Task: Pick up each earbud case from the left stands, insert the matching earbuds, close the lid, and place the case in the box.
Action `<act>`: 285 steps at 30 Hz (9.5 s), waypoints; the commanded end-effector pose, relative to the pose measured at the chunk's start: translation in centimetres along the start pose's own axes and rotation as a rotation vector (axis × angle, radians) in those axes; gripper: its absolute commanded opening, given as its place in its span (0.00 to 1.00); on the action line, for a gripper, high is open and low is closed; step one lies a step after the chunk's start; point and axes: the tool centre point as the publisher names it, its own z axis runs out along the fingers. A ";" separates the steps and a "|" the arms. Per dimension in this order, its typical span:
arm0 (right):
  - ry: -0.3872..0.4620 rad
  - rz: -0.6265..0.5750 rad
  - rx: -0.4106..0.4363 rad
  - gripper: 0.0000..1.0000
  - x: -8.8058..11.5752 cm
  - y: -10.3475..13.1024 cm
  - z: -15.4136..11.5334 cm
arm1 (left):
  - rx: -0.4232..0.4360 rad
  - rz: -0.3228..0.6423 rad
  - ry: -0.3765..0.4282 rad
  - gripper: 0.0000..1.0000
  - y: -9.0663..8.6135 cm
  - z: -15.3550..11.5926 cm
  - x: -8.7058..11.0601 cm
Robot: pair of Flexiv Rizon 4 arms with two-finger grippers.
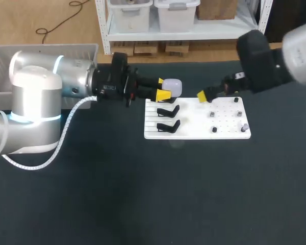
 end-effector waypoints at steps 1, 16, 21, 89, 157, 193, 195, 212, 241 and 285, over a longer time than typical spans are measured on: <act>0.044 -0.006 -0.026 1.00 -1.4 0.1 2.2 | 0.003 -0.001 0.001 0.00 0.1 0.0 0.0; 0.094 -0.022 -0.034 1.00 -2.4 1.0 5.4 | 0.003 -0.001 0.001 0.00 0.1 0.0 0.0; 0.100 -0.025 -0.035 1.00 -2.6 1.1 6.0 | 0.003 -0.001 0.001 0.00 0.1 0.0 0.0; 0.025 -0.123 0.366 1.00 -4.4 -4.0 0.7 | 0.003 0.074 -0.010 0.00 -0.5 -0.1 -0.8; 0.442 -0.038 0.595 0.44 11.0 -16.2 5.2 | -0.006 0.099 0.000 0.00 -0.5 -0.2 -0.7; 0.398 -0.062 0.648 0.30 11.2 -17.3 6.4 | -0.006 0.099 0.000 0.00 -0.5 -0.2 -0.7; 0.400 -0.061 0.647 0.30 11.1 -17.3 6.5 | -0.006 0.099 0.000 0.00 -0.5 -0.2 -0.7; 0.396 -0.067 0.652 0.00 10.3 -15.6 5.0 | -0.006 0.099 0.000 0.00 -0.5 -0.2 -0.7; 0.409 0.256 0.731 0.00 1.7 0.5 -0.5 | -0.006 0.099 0.000 0.00 -0.5 -0.2 -0.7; 0.501 0.631 0.769 0.00 -5.7 2.2 2.5 | 0.016 0.108 -0.011 0.00 -1.0 0.7 -0.4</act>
